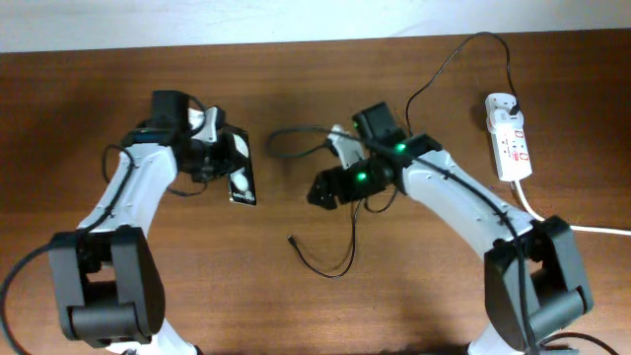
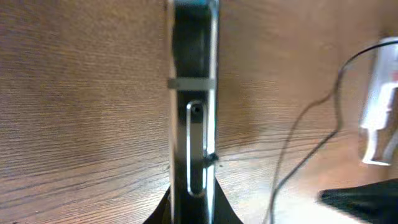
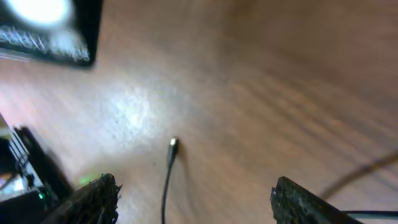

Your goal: Plug charger to phone and switch on socket

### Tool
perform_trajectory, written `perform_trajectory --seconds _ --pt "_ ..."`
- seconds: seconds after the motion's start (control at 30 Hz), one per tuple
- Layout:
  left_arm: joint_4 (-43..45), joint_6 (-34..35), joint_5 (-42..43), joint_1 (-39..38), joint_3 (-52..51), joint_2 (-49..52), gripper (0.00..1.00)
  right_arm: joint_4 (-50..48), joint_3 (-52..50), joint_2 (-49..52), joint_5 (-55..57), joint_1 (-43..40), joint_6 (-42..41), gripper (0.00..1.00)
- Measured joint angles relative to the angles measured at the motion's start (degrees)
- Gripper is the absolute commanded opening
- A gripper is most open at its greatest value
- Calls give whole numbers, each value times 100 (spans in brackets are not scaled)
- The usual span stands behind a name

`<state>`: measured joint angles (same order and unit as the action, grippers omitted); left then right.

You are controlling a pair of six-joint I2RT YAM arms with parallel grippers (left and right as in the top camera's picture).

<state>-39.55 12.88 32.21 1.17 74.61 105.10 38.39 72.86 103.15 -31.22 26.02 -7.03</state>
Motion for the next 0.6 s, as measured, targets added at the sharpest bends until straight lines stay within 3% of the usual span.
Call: perform_trajectory --seconds 0.23,0.3,0.33,0.5,0.6 --pt "195 -566 1150 369 -2 313 0 87 0 2 1742 1220 -321 85" --pt "280 -935 1799 374 -2 697 0 87 0 2 2011 1296 -428 87" --pt "367 -1099 2277 374 -2 962 0 133 0 2 2135 1307 -487 99" --pt "380 -1340 3368 374 -2 1290 0 170 0 2 2288 1309 -525 99" --pt "385 -1360 3550 374 -2 1290 0 -116 -7 2 2459 1307 -522 99"
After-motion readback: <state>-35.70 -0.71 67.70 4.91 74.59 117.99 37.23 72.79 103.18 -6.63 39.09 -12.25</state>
